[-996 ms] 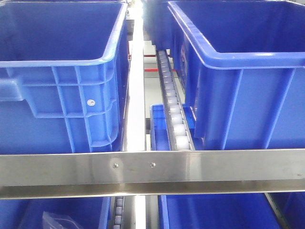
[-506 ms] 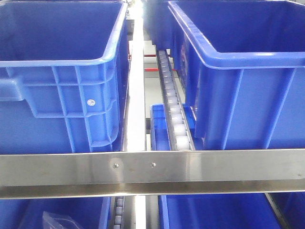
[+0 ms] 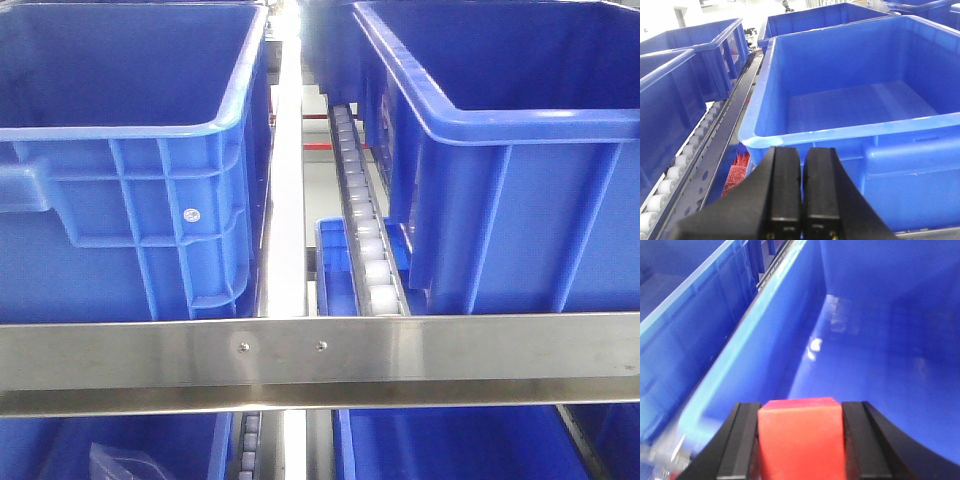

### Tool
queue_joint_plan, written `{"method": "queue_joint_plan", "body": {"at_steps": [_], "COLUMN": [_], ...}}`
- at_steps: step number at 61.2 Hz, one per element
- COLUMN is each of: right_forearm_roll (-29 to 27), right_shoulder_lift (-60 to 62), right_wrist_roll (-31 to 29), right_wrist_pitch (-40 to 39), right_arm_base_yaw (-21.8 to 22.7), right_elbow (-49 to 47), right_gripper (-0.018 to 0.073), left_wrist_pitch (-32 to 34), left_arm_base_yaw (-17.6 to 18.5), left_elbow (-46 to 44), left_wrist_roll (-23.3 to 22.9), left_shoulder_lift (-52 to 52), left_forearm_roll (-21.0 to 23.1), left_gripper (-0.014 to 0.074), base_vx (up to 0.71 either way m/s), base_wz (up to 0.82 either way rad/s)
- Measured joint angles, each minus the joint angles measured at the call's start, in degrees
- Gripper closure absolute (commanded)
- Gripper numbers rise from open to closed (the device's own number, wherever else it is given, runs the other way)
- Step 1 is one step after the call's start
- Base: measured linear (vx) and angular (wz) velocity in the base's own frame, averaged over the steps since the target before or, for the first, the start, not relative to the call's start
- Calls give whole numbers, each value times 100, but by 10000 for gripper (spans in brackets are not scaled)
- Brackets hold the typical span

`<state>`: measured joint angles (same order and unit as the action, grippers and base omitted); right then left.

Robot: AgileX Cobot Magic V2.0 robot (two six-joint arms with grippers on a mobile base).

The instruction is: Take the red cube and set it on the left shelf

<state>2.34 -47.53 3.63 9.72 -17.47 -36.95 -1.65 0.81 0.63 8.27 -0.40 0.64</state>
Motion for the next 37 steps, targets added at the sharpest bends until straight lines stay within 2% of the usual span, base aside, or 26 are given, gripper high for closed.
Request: {"method": "queue_joint_plan", "body": {"at_steps": [19, 37], "right_forearm_roll": [0, 0], "right_shoulder_lift": [-1707, -2771], "right_wrist_roll": [0, 0], "right_wrist_pitch": [-428, -714], "right_arm_base_yaw": [682, 773], "right_elbow": [-945, -1465], "right_gripper": [501, 491], "left_wrist_pitch": [0, 0], "left_arm_base_yaw": [0, 0], "left_elbow": [0, 0], "left_wrist_roll": [0, 0], "left_shoulder_lift": [0, 0], "left_forearm_roll": [0, 0], "left_gripper": [491, 491], "base_vx": [0, 0], "base_wz": [0, 0]}}
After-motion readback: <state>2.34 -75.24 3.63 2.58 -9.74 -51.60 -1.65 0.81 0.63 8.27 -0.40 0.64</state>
